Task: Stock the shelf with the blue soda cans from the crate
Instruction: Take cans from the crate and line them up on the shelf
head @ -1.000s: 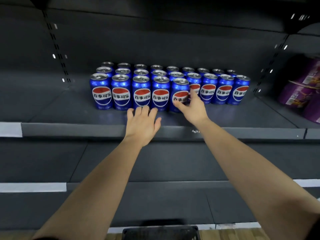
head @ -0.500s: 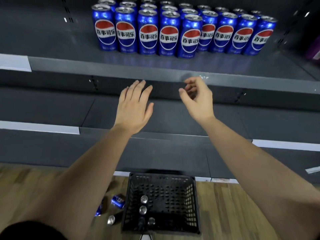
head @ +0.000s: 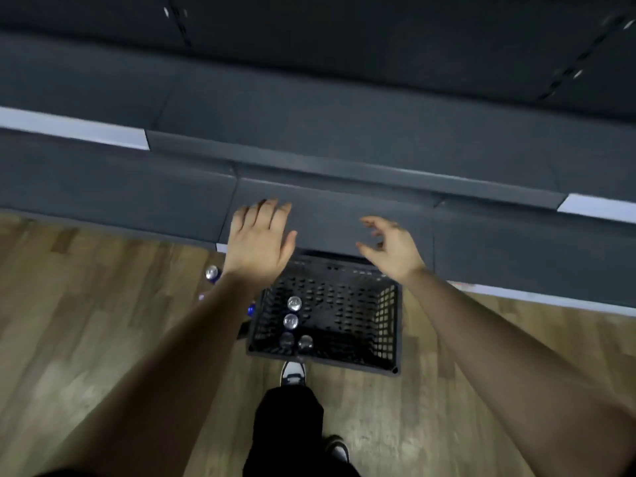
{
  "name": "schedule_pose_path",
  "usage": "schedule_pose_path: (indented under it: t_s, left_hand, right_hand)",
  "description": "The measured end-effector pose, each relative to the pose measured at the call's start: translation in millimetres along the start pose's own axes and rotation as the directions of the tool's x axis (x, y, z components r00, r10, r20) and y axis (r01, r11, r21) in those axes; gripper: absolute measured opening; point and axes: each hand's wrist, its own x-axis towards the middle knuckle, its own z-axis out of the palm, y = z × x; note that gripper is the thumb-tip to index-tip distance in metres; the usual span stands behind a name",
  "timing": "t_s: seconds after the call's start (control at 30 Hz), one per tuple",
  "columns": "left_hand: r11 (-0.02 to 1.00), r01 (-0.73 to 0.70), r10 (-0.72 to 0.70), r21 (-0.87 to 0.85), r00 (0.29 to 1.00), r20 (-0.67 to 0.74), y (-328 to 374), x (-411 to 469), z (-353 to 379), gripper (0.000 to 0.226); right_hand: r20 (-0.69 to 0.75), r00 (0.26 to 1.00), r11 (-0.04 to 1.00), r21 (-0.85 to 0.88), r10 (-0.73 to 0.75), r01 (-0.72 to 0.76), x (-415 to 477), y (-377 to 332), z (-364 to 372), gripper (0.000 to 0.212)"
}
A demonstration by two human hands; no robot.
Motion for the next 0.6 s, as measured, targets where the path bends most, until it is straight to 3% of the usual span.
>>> schedule_pose_path:
  t_s: [0.27, 0.6]
  left_hand:
    - [0.998, 0.06, -0.057, -0.013, 0.985, 0.16, -26, -72, 155, 0.051]
    - [0.996, 0.091, -0.089, 0.004, 0.968, 0.236, -56, -104, 351, 0.052]
  right_hand:
    - [0.242, 0.957, 0.986, -0.077, 0.16, -0.146, 9, 114, 145, 0.057]
    - [0.319, 0.934, 0.982, -0.148, 0.162, -0.119, 53, 231, 303, 0.059]
